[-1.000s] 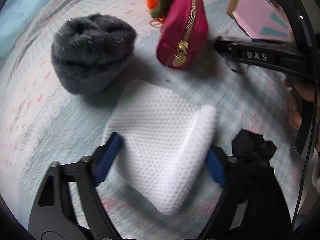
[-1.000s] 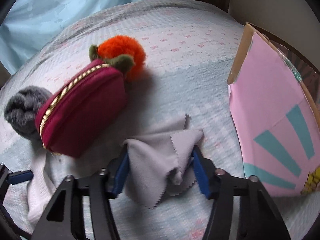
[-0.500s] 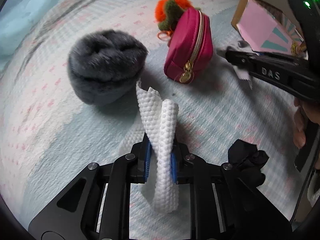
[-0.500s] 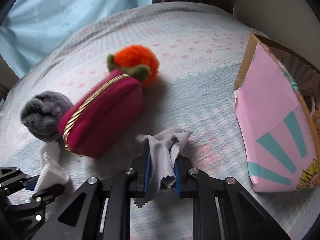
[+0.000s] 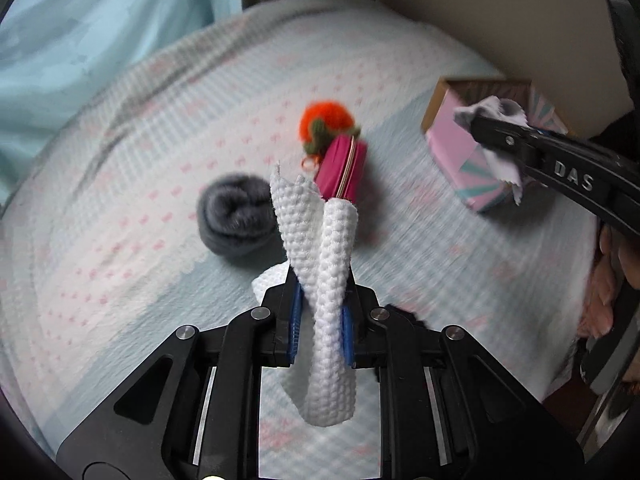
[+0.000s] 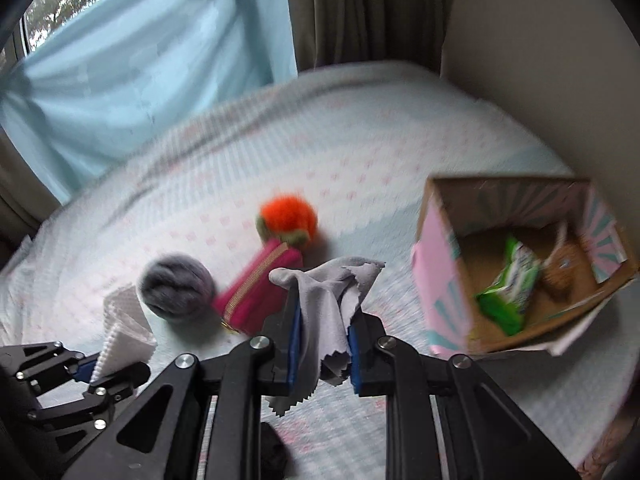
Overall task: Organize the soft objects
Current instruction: 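Carry the white cloth and grey cloth over the box with both tools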
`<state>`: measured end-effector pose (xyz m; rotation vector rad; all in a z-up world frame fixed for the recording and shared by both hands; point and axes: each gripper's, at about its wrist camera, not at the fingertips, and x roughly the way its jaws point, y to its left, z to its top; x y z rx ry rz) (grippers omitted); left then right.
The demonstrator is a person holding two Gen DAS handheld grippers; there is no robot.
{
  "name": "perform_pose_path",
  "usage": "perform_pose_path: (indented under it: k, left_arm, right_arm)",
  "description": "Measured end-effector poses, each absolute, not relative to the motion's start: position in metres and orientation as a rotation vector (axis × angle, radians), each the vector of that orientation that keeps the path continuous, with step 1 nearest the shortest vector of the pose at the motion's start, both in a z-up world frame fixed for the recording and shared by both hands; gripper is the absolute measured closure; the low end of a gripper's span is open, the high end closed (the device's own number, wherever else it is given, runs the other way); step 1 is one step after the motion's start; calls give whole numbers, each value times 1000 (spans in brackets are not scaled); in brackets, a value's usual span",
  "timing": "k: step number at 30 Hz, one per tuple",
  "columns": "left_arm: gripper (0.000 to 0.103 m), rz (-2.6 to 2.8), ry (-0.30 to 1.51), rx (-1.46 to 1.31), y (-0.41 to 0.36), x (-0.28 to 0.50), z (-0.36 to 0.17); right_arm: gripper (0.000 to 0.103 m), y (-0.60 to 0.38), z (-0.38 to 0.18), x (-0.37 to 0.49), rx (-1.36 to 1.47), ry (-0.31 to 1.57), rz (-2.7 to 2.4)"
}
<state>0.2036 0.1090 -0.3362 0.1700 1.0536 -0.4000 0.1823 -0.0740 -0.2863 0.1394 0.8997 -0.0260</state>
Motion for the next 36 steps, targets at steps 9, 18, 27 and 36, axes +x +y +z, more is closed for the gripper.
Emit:
perform_pose_path:
  k: [9,18,27,36]
  left_arm:
    - [89,-434,989,160,87,188,-243]
    - [89,-534,925,165,19,170,-186]
    - [89,-577,892,101,-63,164,-153]
    - [89,-551,915,43,-150,179,-156]
  right_arm:
    - [85,-92,-183,140,235,828,-88]
    - [85,-148,-118,103,259,761,-188]
    - [85,-228,-93,85,267,754,-256]
    - [85,-313,-99,107,269,811,-195]
